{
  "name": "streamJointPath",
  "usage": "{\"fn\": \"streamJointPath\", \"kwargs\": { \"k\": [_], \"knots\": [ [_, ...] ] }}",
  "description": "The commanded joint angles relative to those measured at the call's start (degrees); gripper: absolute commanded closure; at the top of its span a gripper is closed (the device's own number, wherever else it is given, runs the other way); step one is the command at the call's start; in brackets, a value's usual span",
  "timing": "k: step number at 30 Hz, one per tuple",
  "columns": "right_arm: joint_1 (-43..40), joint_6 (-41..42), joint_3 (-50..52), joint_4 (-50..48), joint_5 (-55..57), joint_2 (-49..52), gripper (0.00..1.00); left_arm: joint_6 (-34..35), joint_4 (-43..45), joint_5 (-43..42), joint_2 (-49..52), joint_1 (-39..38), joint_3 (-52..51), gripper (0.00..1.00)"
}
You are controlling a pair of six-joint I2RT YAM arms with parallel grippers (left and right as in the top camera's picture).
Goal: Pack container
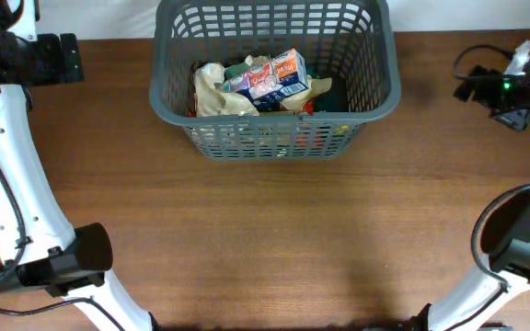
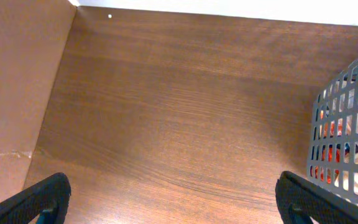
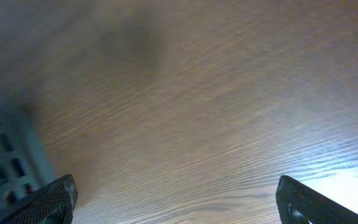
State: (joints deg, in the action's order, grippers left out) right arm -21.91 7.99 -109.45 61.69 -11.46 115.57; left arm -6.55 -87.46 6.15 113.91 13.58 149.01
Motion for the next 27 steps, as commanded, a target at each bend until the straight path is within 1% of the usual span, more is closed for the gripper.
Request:
{"fn": "streamJointPath", "kwargs": {
  "k": [1, 5, 10, 11, 13, 15, 17, 19, 20, 24, 26, 27],
  "knots": [
    [5.0, 0.5, 0.2, 0.0, -0.1, -8.1, 0.01, 0.7, 0.0, -0.6, -0.6, 0.1, -0.4, 0.01],
    [11.3, 0.5, 0.2, 0.0, -0.1, -13.9, 0.01, 0.7, 0.0, -0.6, -0.6, 0.1, -0.4, 0.01],
    [21.2, 0.5, 0.2, 0.0, -0.1, -22.7, 0.01, 0.7, 0.0, -0.6, -0.6, 0.1, -0.4, 0.01],
    [23.1, -0.5, 0.2, -0.2, 0.6, -24.4, 0.01, 0.7, 0.0, -0.6, -0.6, 0.1, -0.4, 0.01],
    [26.4, -7.3, 0.2, -0.5, 6.9, -28.1, 0.01, 0.7, 0.0, -0.6, -0.6, 0.1, -0.4, 0.01],
    [28.0, -13.7, 0.7, -3.4, 13.6, -32.9, 0.01, 0.7, 0.0, -0.6, -0.6, 0.1, -0.4, 0.01],
    [27.4, -16.0, 2.4, -6.2, 16.1, -36.7, 0.01, 0.7, 0.0, -0.6, -0.6, 0.1, -0.4, 0.01],
    [25.6, -16.2, 5.2, -9.6, 16.9, -40.6, 0.01, 0.7, 0.0, -0.6, -0.6, 0.1, -0.4, 0.01],
    [23.6, -16.1, 8.8, -13.0, 16.9, -44.2, 0.01, 0.7, 0.0, -0.6, -0.6, 0.1, -0.4, 0.01],
    [20.2, -16.2, 20.9, -22.3, 16.9, -53.9, 0.01, 0.7, 0.0, -0.6, -0.6, 0.1, -0.4, 0.01],
    [18.8, -16.2, 37.6, -31.4, 16.9, -65.5, 0.01, 0.7, 0.0, -0.6, -0.6, 0.1, -0.4, 0.01],
    [18.5, -16.2, 42.2, -33.4, 16.9, -68.4, 0.01, 0.7, 0.0, -0.6, -0.6, 0.1, -0.4, 0.01]
  ]
}}
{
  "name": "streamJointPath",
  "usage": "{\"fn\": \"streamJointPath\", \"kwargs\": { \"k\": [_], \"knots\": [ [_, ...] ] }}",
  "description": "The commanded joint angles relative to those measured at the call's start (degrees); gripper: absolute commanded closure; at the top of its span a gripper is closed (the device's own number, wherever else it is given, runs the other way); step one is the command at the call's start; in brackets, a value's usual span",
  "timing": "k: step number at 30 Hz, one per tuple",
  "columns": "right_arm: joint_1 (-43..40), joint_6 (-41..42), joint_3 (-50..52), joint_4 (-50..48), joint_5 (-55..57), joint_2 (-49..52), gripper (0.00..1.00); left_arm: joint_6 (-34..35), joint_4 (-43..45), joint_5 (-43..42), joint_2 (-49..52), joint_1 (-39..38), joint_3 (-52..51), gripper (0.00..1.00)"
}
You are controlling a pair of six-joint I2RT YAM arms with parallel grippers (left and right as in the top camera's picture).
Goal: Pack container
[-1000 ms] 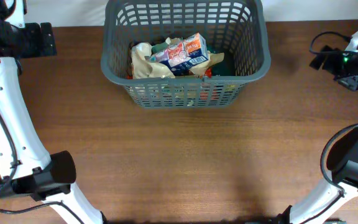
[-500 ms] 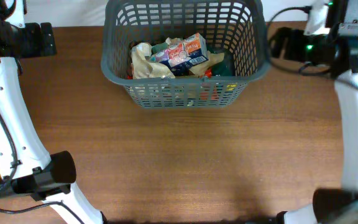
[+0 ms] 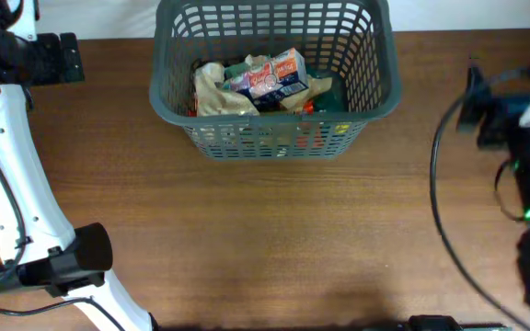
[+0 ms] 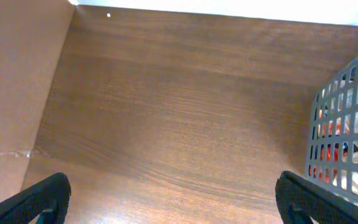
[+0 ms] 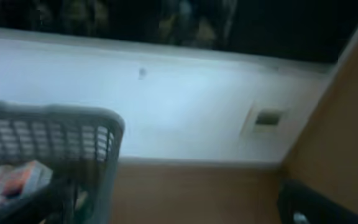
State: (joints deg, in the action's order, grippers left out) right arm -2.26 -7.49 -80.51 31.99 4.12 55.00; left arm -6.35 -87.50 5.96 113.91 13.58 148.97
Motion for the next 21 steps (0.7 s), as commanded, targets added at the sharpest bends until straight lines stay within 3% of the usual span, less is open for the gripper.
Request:
{"fn": "streamJointPath", "kwargs": {
  "k": [1, 12, 21],
  "knots": [
    [-1.3, -0.7, 17.8, -5.3, 1.3, -10.9, 0.01, 0.5, 0.0, -0.4, -0.6, 0.1, -0.3, 0.01],
    [-1.3, -0.7, 57.1, -14.9, 2.6, -37.6, 0.01, 0.5, 0.0, -0.4, -0.6, 0.1, -0.3, 0.01],
    [-1.1, -0.7, 70.4, -15.5, 2.0, -49.7, 0.01, 0.5, 0.0, -0.4, -0.6, 0.1, -0.3, 0.01]
  ]
}}
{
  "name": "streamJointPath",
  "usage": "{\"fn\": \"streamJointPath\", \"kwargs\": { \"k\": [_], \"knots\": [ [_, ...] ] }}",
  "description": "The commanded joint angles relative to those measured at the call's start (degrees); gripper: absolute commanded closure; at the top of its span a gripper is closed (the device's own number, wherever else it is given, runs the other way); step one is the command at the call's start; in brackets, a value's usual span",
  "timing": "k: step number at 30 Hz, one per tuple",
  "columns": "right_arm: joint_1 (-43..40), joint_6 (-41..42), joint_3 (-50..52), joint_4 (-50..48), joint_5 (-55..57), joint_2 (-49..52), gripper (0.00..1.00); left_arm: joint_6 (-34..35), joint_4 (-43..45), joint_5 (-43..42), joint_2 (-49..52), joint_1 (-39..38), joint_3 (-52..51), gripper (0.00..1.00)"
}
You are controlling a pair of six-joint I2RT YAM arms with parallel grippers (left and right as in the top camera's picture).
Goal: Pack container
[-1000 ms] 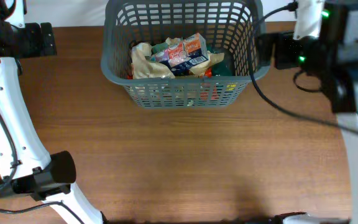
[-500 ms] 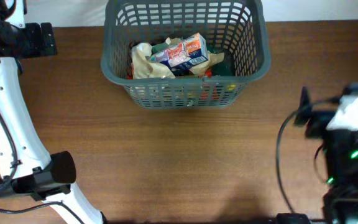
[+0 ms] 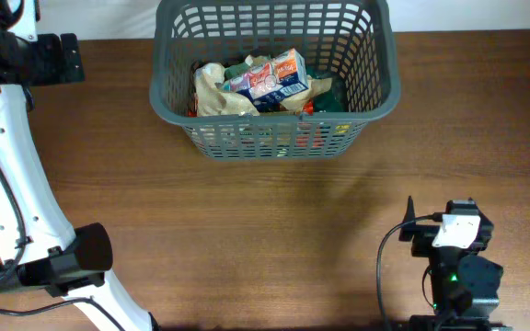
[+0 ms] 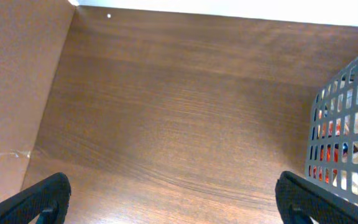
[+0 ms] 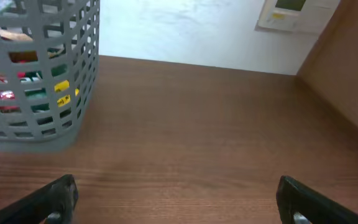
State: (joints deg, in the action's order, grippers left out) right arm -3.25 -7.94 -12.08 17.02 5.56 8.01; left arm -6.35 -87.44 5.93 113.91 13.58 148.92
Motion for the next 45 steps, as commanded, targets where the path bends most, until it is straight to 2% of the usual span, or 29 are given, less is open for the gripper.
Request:
{"fn": "streamJointPath", "kwargs": {
  "k": [1, 9, 34, 40, 45],
  "knots": [
    [-0.2, -0.2, 2.6, -0.5, 0.5, -3.3, 0.01, 0.5, -0.1, -0.4, -0.6, 0.1, -0.3, 0.01],
    [-0.2, -0.2, 7.0, -0.9, 0.5, -7.8, 0.01, 0.5, -0.1, -0.4, -0.6, 0.1, -0.3, 0.01],
    [-0.2, -0.2, 7.1, -1.0, 0.5, -7.8, 0.01, 0.5, -0.1, -0.4, -0.6, 0.1, -0.3, 0.01],
    [-0.2, -0.2, 7.1, -1.0, 0.5, -7.8, 0.01, 0.5, 0.0, -0.4, -8.5, -1.0, -3.3, 0.01],
    [-0.1, -0.2, 7.1, -1.0, 0.5, -7.8, 0.01, 0.5, -0.1, -0.4, -22.7, -4.4, -15.1, 0.01]
  ]
}}
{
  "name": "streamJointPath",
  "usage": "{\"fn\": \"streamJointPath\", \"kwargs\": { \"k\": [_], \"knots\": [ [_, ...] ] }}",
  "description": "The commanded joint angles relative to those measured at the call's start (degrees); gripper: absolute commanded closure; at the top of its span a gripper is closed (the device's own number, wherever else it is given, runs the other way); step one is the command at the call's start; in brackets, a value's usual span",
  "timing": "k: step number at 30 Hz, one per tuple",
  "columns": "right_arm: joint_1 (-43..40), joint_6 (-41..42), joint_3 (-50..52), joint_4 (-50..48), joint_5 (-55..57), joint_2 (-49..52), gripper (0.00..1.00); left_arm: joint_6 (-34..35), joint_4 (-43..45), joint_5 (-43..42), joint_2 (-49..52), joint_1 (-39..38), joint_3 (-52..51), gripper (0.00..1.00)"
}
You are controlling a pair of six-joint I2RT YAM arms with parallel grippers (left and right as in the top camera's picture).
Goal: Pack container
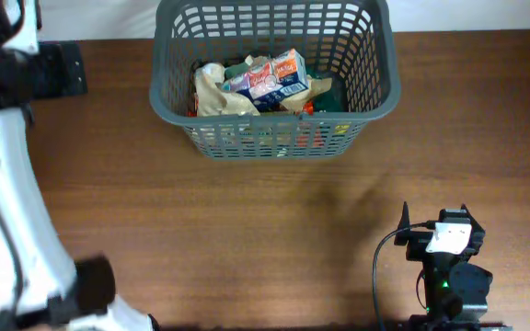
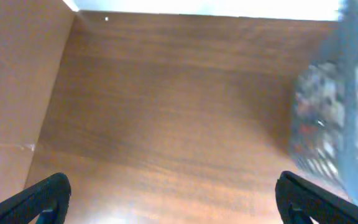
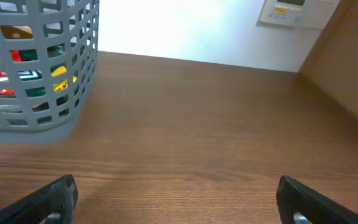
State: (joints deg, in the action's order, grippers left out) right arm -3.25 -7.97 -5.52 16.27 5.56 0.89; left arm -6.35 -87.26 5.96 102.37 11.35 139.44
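A grey plastic basket point(image 1: 274, 140) stands at the table's far middle. Inside lie a white, orange and blue carton point(image 1: 274, 75), a crumpled tan bag point(image 1: 212, 90) and green and red packets. My left gripper point(image 2: 173, 199) is open over bare wood left of the basket point(image 2: 353, 93), which shows blurred; the left arm point(image 1: 7, 184) is smeared in the overhead view. My right gripper point(image 3: 176, 199) is open and empty, low over the table, with the basket point(image 3: 36, 93) ahead at its left. The right arm point(image 1: 449, 267) sits folded at the near right edge.
The wooden table point(image 1: 247, 239) spreads bare in front of the basket. A brown board point(image 2: 11, 93) borders the left side and another brown board point(image 3: 353, 62) the right. A white wall with a small panel point(image 3: 297, 12) lies behind.
The left arm now shows blurred and its wrist view has shifted, with the basket smeared at the right. The right arm sits slightly lower at the near right edge; both grippers stay open.
The right arm was first at the table's far right, beside the basket. Then it showed blurred at mid right. Then it was folded at the near right edge, where it stays. The left arm held still at the far left until it blurred now. The basket's contents have not changed.
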Motion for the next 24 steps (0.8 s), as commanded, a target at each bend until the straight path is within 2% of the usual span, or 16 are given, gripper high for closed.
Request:
{"fn": "streamJointPath", "kwargs": {
  "k": [1, 9, 12, 16, 20, 24],
  "knots": [
    [-0.2, -0.2, 0.5, -0.2, 0.7, -0.6, 0.01, 0.3, 0.1, -0.2, -14.2, -3.0, -8.2, 0.01],
    [-0.2, -0.2, 0.5, -0.2, 0.7, -0.6, 0.01, 0.3, 4.3, -0.7, -36.0, -12.6, -29.6, 0.01],
    [-0.2, -0.2, 0.5, -0.2, 0.7, -0.6, 0.01, 0.3, 14.2, -3.9, -42.8, -14.4, -39.6, 0.01],
    [-0.2, -0.2, 0.5, -0.2, 0.7, -0.6, 0.01, 0.4, 33.0, -8.2, -52.9, -15.1, -59.0, 0.01],
    [-0.2, -0.2, 0.5, -0.2, 0.7, -0.6, 0.01, 0.6, 44.9, -10.0, -59.8, -16.1, -74.2, 0.01],
    [-0.2, -0.2, 0.5, -0.2, 0.7, -0.6, 0.01, 0.6, 46.4, -13.3, -63.2, -16.9, -79.0, 0.01]
  ]
}}
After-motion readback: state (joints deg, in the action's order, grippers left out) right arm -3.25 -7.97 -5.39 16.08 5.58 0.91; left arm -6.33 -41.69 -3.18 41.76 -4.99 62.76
